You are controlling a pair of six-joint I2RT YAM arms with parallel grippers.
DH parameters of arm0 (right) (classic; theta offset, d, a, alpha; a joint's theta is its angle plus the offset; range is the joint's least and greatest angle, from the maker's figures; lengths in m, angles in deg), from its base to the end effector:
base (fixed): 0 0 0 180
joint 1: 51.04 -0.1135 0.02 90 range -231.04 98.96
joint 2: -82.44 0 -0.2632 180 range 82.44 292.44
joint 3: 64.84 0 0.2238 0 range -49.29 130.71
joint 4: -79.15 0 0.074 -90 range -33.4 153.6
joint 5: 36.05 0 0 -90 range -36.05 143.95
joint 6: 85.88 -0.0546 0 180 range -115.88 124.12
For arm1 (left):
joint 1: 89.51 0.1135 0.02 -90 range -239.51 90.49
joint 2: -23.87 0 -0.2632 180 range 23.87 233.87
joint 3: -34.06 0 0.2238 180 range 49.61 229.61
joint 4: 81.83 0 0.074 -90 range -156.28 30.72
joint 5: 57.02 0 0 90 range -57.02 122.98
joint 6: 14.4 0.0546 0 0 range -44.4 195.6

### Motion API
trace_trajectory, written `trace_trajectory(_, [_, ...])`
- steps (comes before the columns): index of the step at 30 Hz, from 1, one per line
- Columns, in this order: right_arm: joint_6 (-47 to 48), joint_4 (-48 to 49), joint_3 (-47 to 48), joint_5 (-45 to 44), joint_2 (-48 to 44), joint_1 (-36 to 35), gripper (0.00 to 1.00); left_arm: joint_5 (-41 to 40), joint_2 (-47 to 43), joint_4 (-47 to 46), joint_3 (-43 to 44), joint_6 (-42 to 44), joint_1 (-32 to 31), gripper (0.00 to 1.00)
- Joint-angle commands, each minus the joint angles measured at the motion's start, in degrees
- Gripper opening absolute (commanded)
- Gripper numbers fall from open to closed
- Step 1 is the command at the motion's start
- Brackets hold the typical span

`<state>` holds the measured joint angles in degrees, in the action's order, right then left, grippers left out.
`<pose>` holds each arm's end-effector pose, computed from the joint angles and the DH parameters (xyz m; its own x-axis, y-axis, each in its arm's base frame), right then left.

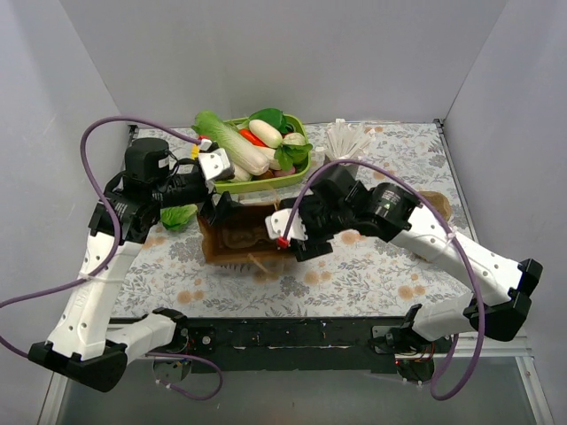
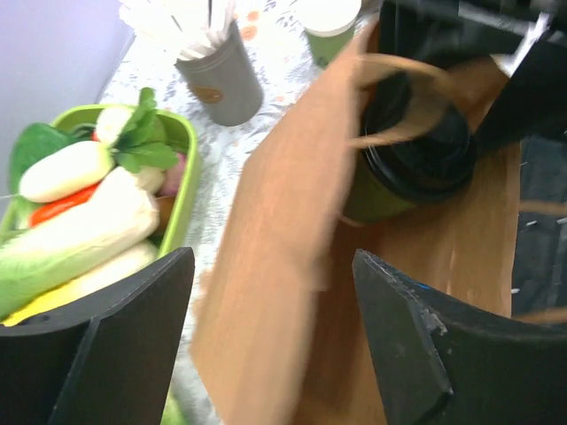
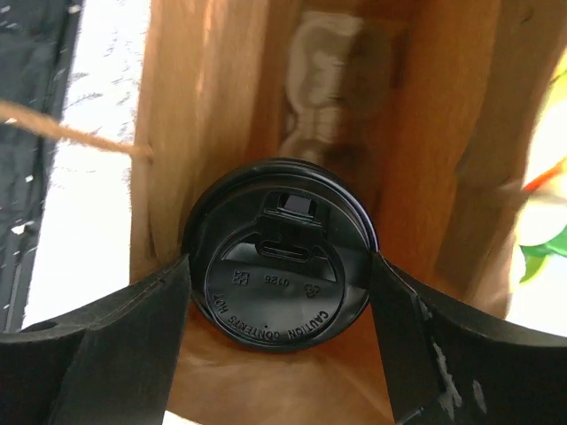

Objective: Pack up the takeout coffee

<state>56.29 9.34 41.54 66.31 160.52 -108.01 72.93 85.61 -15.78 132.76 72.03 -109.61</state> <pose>0.1309 0.2227 0.3927 0.4943 -0.6552 -0.5713 -0.8412 -0.1947 -0.5045 0.1527 -0.0932 0.4236 -0.5049 0.1339 -0.8527 0.7604 0.5365 -0.3660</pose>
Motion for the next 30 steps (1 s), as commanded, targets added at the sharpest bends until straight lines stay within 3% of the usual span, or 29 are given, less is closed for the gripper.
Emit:
trace_trajectory(1, [-0.4,1.1,-4.0,-3.8,-4.7,-3.8,0.01,5.5,-2.8,-1.9,-0.4,-12.3,-0.2,0.76])
trace_trajectory(3, [0.0,0.5,-5.1,-5.0,-5.3,-4.0,0.01,5.6,-4.0,-2.2,-0.2,-14.2,-0.2,0.82])
trace_trajectory(8, [2.6,-0.2,-6.4,-8.5,-6.9,-4.8,0.01,1.0,-5.2,-3.6,3.6,-16.6,-0.1,0.86])
trace_trajectory(13, [8.6,1.6,-11.8,-12.0,-10.9,-5.2,0.01,-15.6,-5.7,-8.9,0.4,-23.1,0.1,0.88])
trace_trajectory(16, [9.8,4.6,-13.2,-11.5,-12.4,-5.3,0.01,-20.8,-6.2,-13.1,-4.3,-26.8,0.9,0.92])
trace_trajectory(22, [10.0,8.8,-9.8,-9.7,-7.5,-6.4,0.01,-21.9,-0.7,-12.5,-4.4,-30.2,3.9,0.94])
trace_trajectory(30, [7.2,14.8,-8.0,-8.6,-4.4,-6.4,0.01,-14.4,7.2,-11.4,-4.8,-31.3,11.7,0.9])
